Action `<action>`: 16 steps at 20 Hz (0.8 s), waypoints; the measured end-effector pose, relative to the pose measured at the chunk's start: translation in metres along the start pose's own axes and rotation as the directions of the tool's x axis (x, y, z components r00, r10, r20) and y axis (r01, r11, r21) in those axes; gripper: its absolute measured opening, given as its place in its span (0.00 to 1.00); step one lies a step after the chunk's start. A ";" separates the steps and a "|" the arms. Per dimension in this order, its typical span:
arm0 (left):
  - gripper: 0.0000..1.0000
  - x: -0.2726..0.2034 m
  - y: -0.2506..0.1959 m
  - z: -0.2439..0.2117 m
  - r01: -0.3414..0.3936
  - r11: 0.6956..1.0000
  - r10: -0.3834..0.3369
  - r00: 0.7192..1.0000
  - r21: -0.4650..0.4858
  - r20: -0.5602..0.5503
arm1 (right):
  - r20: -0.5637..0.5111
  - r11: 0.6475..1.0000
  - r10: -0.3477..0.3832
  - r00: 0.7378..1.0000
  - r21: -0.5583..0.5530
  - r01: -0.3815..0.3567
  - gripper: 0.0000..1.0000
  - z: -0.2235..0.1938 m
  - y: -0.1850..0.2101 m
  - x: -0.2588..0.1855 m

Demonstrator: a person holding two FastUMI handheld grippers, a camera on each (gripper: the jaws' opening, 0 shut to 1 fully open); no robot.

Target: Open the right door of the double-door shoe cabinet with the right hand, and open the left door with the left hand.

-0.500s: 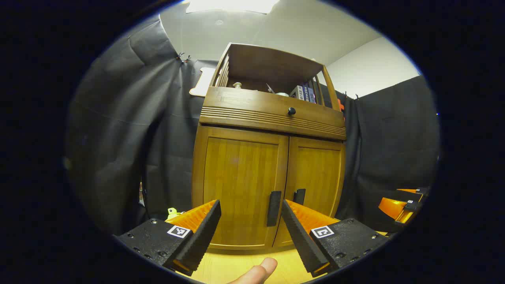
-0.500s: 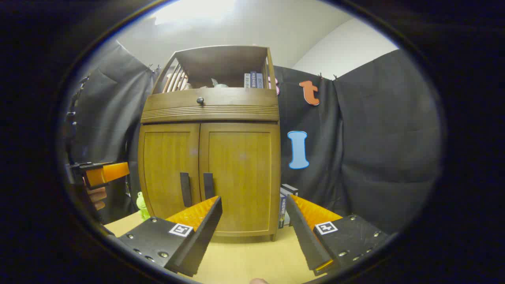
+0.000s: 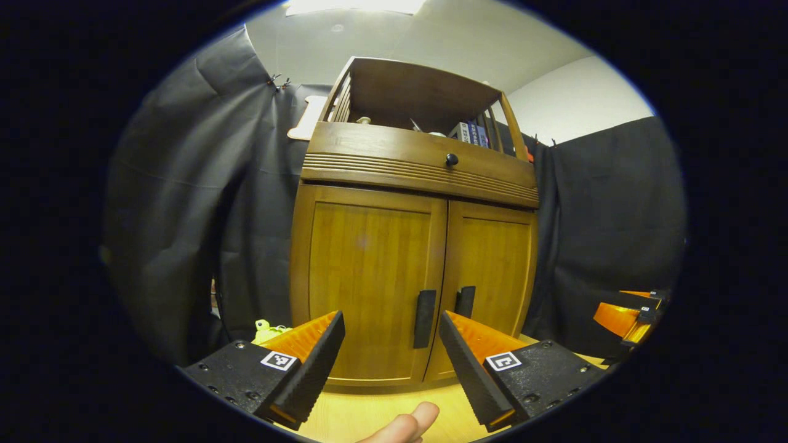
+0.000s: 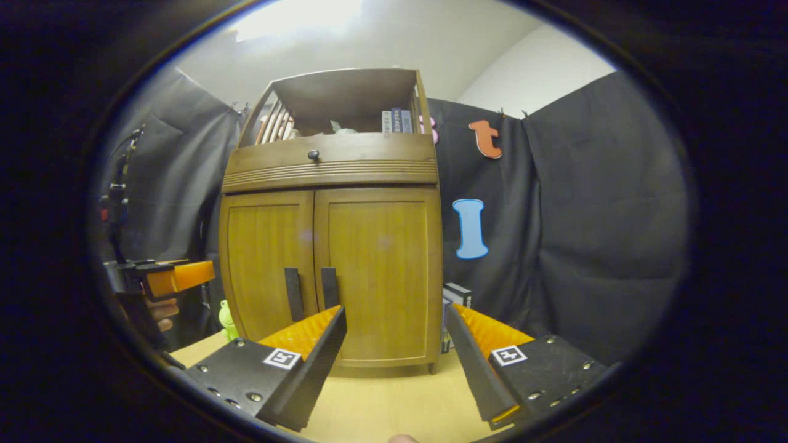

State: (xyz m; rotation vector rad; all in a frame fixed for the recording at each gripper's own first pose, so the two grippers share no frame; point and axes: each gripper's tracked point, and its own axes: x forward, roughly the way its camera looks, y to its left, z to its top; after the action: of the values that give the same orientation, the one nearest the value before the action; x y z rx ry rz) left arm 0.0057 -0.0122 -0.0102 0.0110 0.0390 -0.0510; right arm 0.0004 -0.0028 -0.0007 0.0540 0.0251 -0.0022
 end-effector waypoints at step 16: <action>0.92 0.008 0.004 0.002 0.001 1.000 -0.001 1.000 -0.027 -0.011 | -0.041 0.998 -0.053 0.998 0.020 0.054 0.97 -0.011 0.001 0.025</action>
State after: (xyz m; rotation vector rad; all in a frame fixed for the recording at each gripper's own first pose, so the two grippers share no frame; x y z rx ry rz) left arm 0.0138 -0.0083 -0.0087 -0.0158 0.0506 -0.0517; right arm 0.0253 -0.0014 -0.0119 0.0748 0.0669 -0.0551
